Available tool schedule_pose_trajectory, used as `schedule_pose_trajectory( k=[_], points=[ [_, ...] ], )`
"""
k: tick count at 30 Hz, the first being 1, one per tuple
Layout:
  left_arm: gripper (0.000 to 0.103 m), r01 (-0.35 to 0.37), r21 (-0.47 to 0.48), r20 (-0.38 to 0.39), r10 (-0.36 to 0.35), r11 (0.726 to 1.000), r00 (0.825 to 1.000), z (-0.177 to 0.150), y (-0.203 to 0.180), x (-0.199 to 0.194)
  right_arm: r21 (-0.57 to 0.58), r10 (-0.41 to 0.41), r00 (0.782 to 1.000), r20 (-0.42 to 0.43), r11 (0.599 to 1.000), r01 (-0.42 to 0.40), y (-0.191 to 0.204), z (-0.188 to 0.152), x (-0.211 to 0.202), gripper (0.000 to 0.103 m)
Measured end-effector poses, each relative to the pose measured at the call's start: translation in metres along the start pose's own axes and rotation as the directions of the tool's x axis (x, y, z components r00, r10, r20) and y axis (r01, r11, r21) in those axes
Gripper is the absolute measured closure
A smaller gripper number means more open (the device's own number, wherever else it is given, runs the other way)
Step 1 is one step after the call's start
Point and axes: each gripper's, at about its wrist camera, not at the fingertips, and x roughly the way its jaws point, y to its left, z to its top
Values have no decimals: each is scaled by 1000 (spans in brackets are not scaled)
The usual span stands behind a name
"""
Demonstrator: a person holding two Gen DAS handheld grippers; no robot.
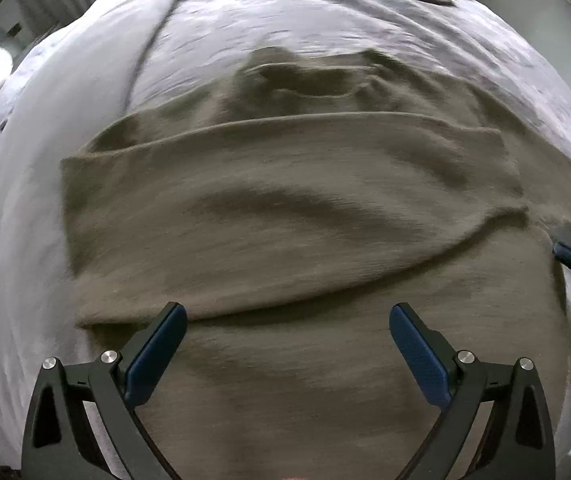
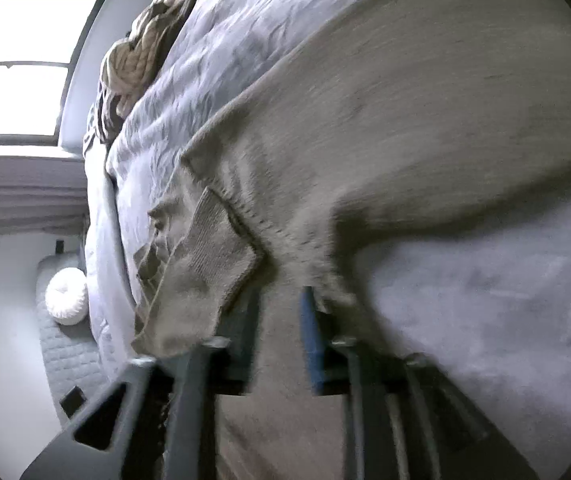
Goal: Fold small clothes
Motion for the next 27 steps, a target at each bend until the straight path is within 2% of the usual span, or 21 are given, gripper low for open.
schedule_pose_trajectory(
  k=[1, 5, 8, 12, 16, 18, 23, 27],
  points=[
    [2, 7, 13, -1, -7, 1000, 1000, 0, -4, -2, 7, 5, 1000, 12, 1000, -5, -4, 1, -6, 43],
    [2, 31, 46, -1, -31, 998, 1000, 6, -28, -5, 36, -1, 999, 53, 999, -1, -23, 7, -34, 41],
    [2, 54, 69, -17, -53, 996, 998, 7, -47, -4, 70, -13, 996, 88, 998, 7, -42, 13, -55, 32],
    [2, 87, 88, -36, -84, 992, 996, 8, -70, -5, 117, -42, 985, 169, 993, 22, -69, 22, -87, 30],
    [2, 105, 105, -40, -101, 989, 994, 5, -87, -9, 194, -51, 962, 270, 981, -3, -100, 37, -120, 30],
    [2, 111, 108, -48, -106, 988, 993, 5, -92, -9, 226, -51, 947, 316, 974, -23, -113, 44, -133, 26],
    [2, 106, 122, -56, -100, 987, 993, 5, -111, -6, 319, -18, 913, 408, 940, -124, -147, 61, -159, 24],
    [2, 130, 131, -70, -121, 983, 990, 1, -122, -7, 339, 31, 893, 449, 919, -203, -162, 72, -165, 24]
  ],
)
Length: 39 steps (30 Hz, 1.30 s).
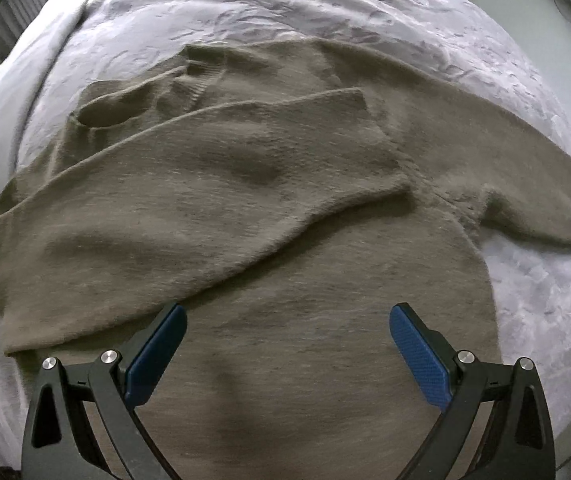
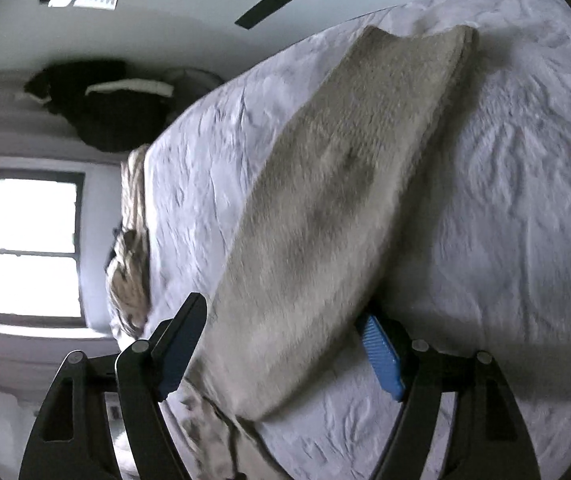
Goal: Fold small clothes
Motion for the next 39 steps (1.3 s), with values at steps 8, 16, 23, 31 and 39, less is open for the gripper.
schedule_pose_trajectory(
  k=[8, 16, 23, 31, 39],
  points=[
    [2, 17, -12, 1, -17, 1000, 1000, -4, -14, -4, 92, 101, 995, -5, 991, -100, -4, 18, 12, 25],
    [2, -12, -35, -10, 12, 999, 1000, 10, -7, 1, 156, 148, 987, -55, 978, -138, -11, 20, 25, 94],
    [2, -27, -55, -9, 26, 998, 1000, 16, 30, 5, 45, 251, 961, -115, 968, -247, 28, 5, 35, 94],
    [2, -24, -110, -3, 24, 994, 1000, 9, 72, 2, -180, 282, 917, -283, 923, -340, 118, -44, 68, 94],
    [2, -18, -224, 30, 25, 975, 999, -1, 145, -8, -448, 177, 853, -491, 788, -421, 214, -152, 123, 94]
  ],
)
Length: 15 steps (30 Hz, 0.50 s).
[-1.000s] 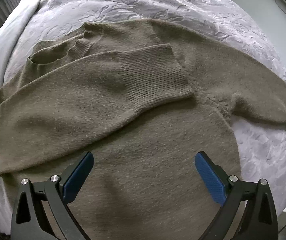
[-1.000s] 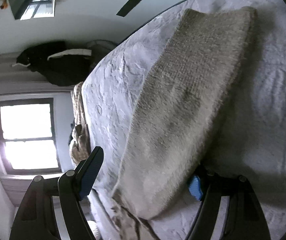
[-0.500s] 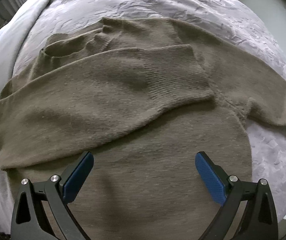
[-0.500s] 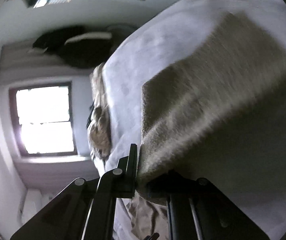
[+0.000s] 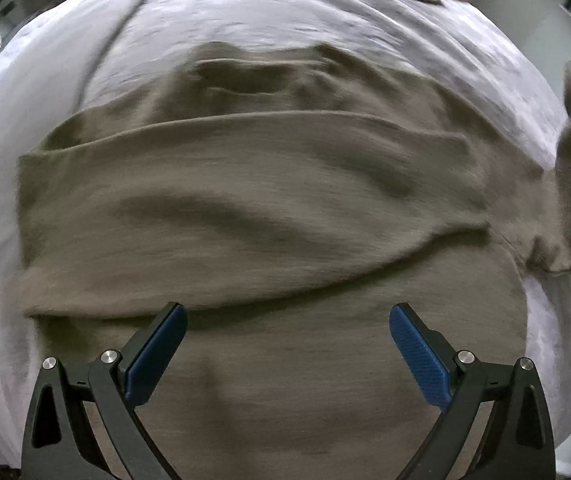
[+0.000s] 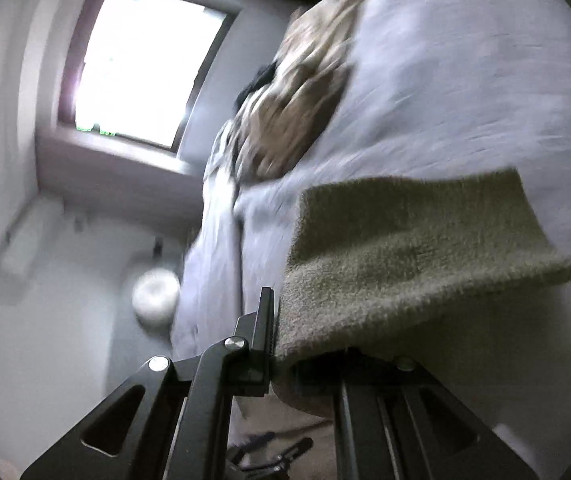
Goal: Fold small clothes
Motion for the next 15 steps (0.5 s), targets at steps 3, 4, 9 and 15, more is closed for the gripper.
schedule_pose_trajectory(
  k=[3, 4, 9, 15],
  points=[
    [2, -22, -48, 16, 23, 999, 1000, -1, 31, -5, -113, -21, 992, -124, 994, 7, 31, -29, 54, 94],
    [2, -24, -62, 18, 25, 998, 1000, -3, 41, -6, -137, -32, 987, -159, 991, 10, 35, -40, 67, 94],
    [2, -24, -122, 48, 30, 992, 998, -6, 85, -12, -249, -188, 927, -324, 962, 108, 37, -93, 140, 94],
    [2, -31, -170, 68, 43, 985, 997, -9, 119, -14, -248, -369, 827, -425, 926, 286, 3, -118, 181, 83]
  ],
)
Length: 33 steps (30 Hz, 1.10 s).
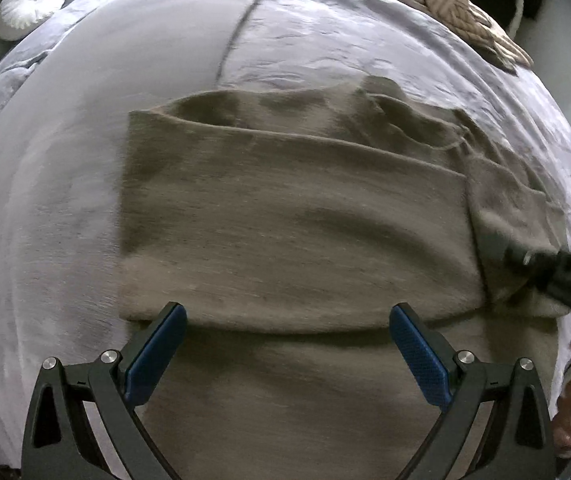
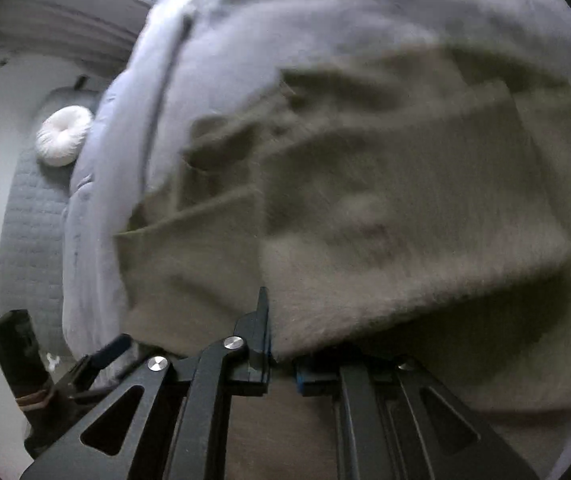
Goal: Fold small clothes
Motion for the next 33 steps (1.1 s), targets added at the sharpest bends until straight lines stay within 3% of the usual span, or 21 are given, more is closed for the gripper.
schedule_pose_trajectory(
  k=[1, 3, 4, 6, 8, 9, 11, 15, 20, 22, 25, 27, 29, 33],
  points=[
    [2, 7, -8, 3, -7, 1000, 1000, -1, 2, 0, 43, 24, 1000, 11, 999, -24, -7, -3, -3, 78],
    [2, 27, -23, 6, -27, 999, 1000, 4, 11, 2, 112, 55, 997, 60, 992, -62, -18, -10, -16, 56],
    [2, 38, -32, 10, -38, 999, 999, -1, 9, 0, 160, 69, 992, 107, 983, -86, -26, -14, -26, 54],
    [2, 61, -45, 21, -60, 997, 998, 0, 13, -1, 240, 80, 981, 176, 963, -121, -40, -14, -39, 54],
    [2, 105, -65, 29, -104, 992, 994, -1, 19, -5, 300, 24, 973, 228, 949, -93, -46, -4, -50, 55],
    [2, 127, -76, 31, -125, 989, 992, 1, 14, -4, 302, -18, 971, 238, 952, -56, -44, 1, -53, 69],
    [2, 197, -113, 44, -193, 974, 980, 4, 23, -8, 233, -78, 968, 239, 972, 21, -29, 12, -53, 92],
    [2, 284, -151, 81, -274, 947, 958, 15, 27, -8, -60, -56, 972, 226, 996, 72, 40, 18, -33, 92],
    [2, 396, -212, 98, -383, 893, 918, 22, 35, -1, -300, -29, 997, 74, 953, 50, 89, -6, 9, 92],
    [2, 433, -248, 90, -424, 867, 901, 22, 38, 6, -358, -94, 995, 10, 929, 92, 97, -17, 28, 91],
    [2, 451, -256, 66, -450, 855, 891, 18, 35, 13, -411, -168, 986, -18, 900, 146, 100, -32, 37, 83],
    [2, 454, -242, 49, -457, 857, 888, 18, 28, 18, -388, -147, 989, -30, 913, 124, 92, -38, 27, 64],
    [2, 450, -224, 30, -456, 864, 890, 18, 19, 23, -311, -110, 993, -33, 946, 94, 71, -41, 8, 52],
    [2, 441, -202, -1, -451, 874, 893, 22, 4, 32, -72, -55, 998, -19, 996, 53, 2, -53, -35, 52]
  ],
)
